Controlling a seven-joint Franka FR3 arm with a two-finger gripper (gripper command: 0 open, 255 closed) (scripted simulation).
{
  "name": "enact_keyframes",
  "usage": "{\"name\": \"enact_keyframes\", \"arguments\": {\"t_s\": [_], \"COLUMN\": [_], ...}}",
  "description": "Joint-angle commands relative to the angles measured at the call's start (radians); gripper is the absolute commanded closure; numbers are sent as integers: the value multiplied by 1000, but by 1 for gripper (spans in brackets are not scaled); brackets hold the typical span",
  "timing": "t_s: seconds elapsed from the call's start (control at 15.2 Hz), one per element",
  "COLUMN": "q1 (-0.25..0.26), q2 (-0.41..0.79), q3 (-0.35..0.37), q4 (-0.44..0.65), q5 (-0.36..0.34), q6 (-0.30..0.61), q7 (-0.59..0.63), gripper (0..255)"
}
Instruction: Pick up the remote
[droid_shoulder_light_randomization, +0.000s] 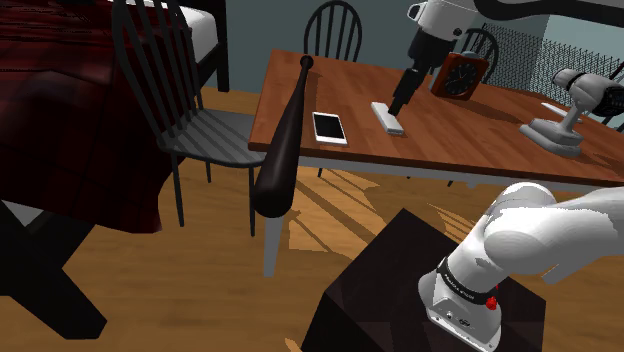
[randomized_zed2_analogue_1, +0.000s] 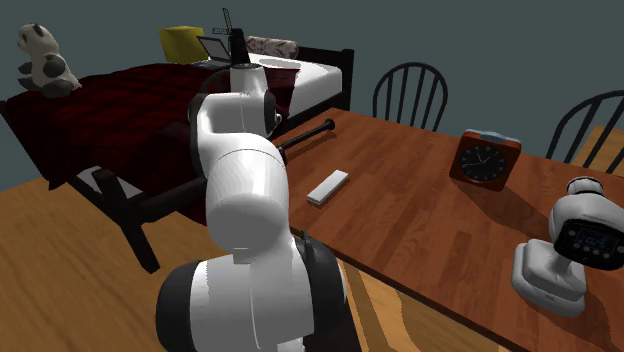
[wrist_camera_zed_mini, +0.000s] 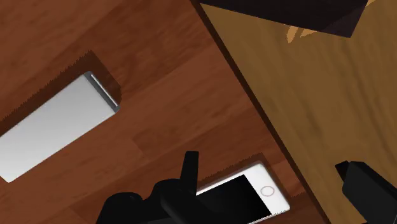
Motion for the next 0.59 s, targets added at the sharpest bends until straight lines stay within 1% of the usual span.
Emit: {"name": "enact_keyframes", "arguments": {"t_s": [0.0, 0.53], "q1": [0, -117], "q2": [0, 239], "q3": [0, -59], "q4": [0, 94], "q5": [0, -36], "q6": [0, 108], "q7": [0, 124], "gripper": [0, 0]}}
